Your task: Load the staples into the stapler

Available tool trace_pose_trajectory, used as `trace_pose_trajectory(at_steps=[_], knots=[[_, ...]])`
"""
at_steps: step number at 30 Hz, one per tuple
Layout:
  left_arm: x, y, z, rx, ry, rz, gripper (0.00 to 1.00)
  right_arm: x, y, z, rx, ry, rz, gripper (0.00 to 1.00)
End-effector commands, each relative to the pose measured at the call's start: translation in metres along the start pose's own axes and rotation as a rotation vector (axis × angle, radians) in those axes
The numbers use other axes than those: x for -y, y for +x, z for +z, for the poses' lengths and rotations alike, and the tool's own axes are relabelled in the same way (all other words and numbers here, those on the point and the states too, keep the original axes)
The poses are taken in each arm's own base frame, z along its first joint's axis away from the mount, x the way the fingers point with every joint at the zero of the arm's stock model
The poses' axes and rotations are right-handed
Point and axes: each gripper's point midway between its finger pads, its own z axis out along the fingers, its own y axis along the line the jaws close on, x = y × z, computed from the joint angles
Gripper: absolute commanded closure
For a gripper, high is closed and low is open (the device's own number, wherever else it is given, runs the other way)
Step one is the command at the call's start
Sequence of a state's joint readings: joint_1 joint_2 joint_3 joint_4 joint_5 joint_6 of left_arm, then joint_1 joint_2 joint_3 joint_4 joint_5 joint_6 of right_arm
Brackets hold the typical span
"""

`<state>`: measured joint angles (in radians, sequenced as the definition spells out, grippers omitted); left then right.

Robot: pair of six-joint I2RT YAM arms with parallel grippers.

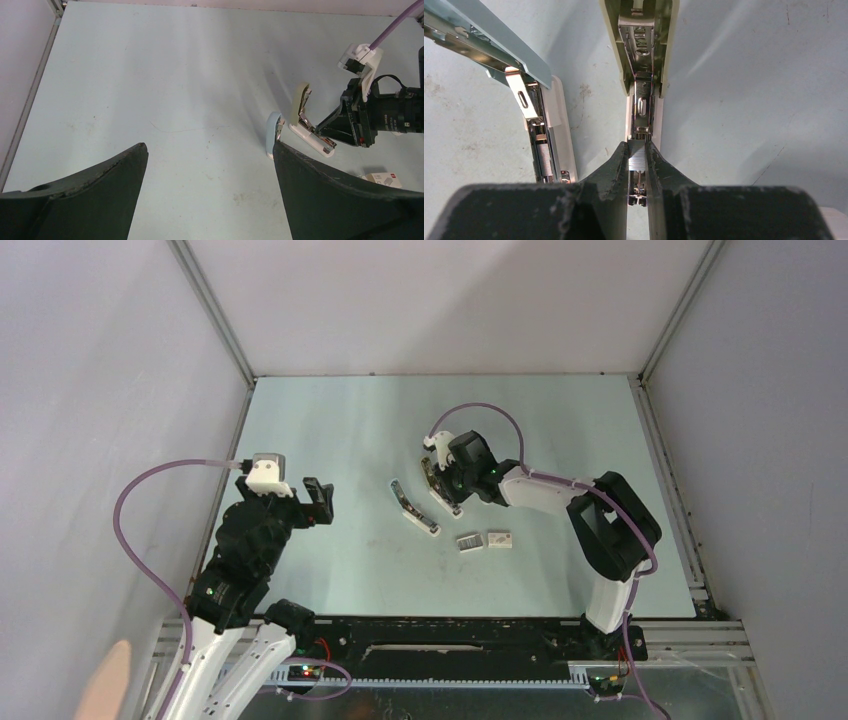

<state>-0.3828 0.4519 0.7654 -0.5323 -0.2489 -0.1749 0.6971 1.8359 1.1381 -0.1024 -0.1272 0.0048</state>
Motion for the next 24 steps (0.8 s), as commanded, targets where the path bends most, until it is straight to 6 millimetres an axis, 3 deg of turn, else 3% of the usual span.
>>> trace_pose_trajectory(at_steps=[1, 24], knots=[[0.0031, -0.0089, 0.0016, 0.034, 0.017, -0.001, 0.02, -0.0015, -0.0181, 0.0014, 0.044, 0.002, 0.009, 0.86], [0.0035, -0.0090, 0.0014, 0.035, 0.019, -0.001, 0.02, 0.0034, -0.0106, 0.0023, 0.017, 0.029, 0.006, 0.86]])
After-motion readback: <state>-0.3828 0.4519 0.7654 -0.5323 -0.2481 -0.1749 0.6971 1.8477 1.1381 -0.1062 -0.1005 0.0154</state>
